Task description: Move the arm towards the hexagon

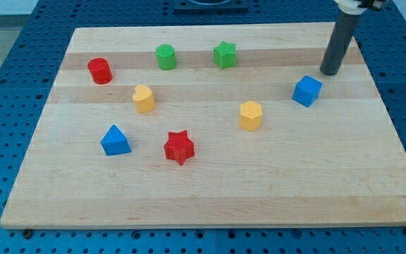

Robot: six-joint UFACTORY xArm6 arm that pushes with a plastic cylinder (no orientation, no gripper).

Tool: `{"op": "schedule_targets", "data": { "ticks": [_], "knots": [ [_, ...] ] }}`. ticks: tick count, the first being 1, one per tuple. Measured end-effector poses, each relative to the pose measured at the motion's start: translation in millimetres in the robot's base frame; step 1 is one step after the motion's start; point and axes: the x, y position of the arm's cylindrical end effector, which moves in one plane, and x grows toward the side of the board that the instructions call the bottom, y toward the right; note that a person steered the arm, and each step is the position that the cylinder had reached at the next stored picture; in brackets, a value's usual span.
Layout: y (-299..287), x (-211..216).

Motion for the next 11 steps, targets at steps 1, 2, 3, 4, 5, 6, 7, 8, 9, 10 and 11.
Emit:
{"op": "schedule_targets", "data": {
  "ticks": [1,2,3,4,5,6,7,8,9,10,11],
  "knots": [
    [-0.1,0.1],
    [-29.7,-13.4],
    [-86.9,-67.1],
    [-43.4,-14.4],
    [-6.2,-0.8],
    [52.5,38.7],
    [35.0,68.3],
    [-3.8,123.4],
    [-89.6,143.9],
    [-151.3,143.9],
    [-151.4,143.9]
  ]
}}
